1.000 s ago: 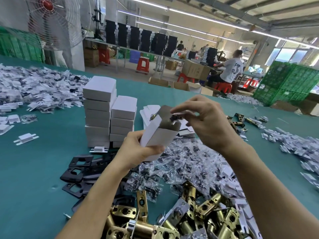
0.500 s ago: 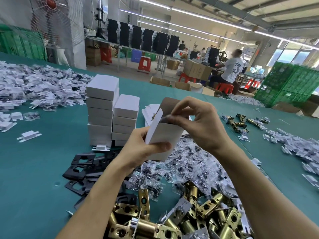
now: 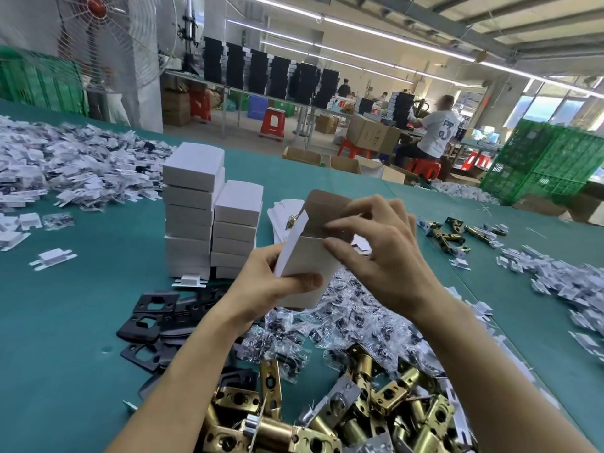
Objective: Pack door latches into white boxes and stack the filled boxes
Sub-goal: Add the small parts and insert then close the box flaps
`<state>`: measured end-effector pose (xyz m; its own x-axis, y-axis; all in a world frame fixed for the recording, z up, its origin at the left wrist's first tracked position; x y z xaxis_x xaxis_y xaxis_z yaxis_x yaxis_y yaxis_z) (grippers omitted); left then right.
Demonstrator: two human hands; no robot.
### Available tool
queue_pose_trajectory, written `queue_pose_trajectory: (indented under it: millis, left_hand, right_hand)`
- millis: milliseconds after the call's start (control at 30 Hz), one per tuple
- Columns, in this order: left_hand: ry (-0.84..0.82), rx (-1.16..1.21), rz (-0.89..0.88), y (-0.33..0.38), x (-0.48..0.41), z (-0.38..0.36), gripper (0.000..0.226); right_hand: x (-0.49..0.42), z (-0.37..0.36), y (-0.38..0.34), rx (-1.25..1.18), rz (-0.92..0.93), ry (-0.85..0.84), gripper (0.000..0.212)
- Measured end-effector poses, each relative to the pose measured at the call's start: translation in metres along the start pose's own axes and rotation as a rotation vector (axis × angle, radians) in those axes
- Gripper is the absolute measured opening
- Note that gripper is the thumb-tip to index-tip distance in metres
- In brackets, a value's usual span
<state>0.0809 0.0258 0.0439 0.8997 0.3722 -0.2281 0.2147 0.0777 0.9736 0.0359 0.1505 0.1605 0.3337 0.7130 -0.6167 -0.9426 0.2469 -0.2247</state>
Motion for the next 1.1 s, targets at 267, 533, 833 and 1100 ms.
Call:
queue_pose_trajectory:
  millis: [267,533,833,1100]
  left_hand:
    - [-0.135,0.11,0.038,-0.006,0.003,-0.017,0.033]
    - [-0.179,-0.172,0.008,-0.025,0.0,-0.028,0.046]
    - [0.1,-0.361,-0.3,-0.003,-0.001,-0.003,0.03]
    - [0.017,-0.296,-0.164,-0.022,-0.004,-0.006,0.021]
  right_hand:
    - [0.034,-0.023,0.042,-0.954,-0.294,0.08,0.036]
    - [0.056,-0.051,0.06,-0.808,-0.342,0.021,0.02]
    - [0.079,-0.083,0.074,-0.87,-0.438,-0.02,0.029]
    - [0.08,-0.084,0.072,-0.634,-0.361,-0.095,0.01]
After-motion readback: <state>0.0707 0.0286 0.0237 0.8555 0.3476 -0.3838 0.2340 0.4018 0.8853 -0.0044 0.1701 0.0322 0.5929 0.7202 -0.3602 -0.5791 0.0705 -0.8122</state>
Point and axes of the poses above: each hand's wrist, its own x-axis away from the middle knuckle, its own z-axis out of the back of the hand, y = z × x, the point moved 10 cm from there along -x, towards the middle knuckle, and after that the axes turned 5 degrees about -x, right-handed, at the moved point
